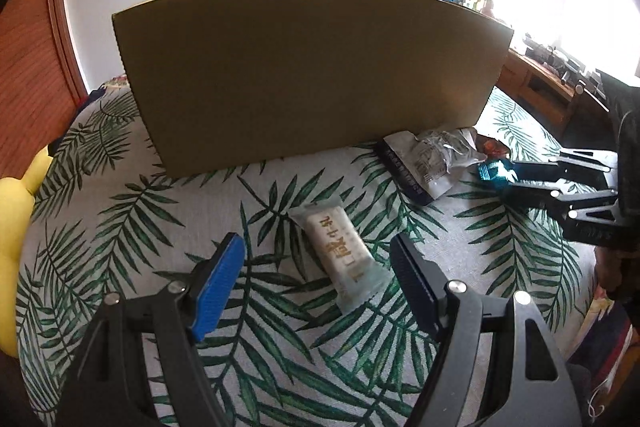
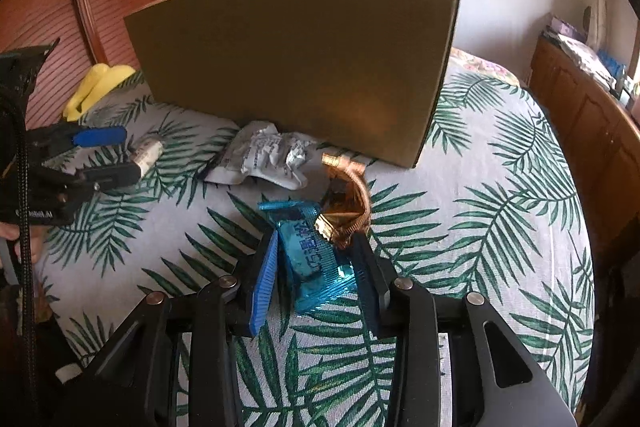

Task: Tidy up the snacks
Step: 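Grasp the small white bar packet with left tool while right tool grasps teal packet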

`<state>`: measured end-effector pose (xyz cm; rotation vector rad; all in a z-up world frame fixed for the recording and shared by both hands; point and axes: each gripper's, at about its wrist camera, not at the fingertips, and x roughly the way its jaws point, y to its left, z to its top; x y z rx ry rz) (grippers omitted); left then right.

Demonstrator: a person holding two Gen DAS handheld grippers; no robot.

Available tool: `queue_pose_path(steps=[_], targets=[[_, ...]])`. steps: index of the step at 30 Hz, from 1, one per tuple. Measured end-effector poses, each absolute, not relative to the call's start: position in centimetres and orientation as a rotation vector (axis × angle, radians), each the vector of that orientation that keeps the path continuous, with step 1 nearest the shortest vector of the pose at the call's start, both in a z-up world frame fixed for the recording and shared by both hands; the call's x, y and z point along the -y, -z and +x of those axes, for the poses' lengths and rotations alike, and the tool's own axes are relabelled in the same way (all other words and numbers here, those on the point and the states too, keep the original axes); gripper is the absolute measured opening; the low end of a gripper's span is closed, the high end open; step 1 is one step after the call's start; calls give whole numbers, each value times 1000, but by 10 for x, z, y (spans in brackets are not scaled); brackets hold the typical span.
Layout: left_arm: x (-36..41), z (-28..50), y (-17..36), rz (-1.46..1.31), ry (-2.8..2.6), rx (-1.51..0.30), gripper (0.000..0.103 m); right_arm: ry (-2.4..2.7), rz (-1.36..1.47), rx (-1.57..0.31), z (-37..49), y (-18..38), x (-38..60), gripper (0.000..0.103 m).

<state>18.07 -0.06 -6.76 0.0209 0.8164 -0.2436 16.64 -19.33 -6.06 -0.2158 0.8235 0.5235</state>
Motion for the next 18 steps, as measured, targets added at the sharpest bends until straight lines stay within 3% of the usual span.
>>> queue_pose_path(steps=[18], targets=[[12,188,75,79,188,-854,76,-516,-245,-820,167,65,188,38]])
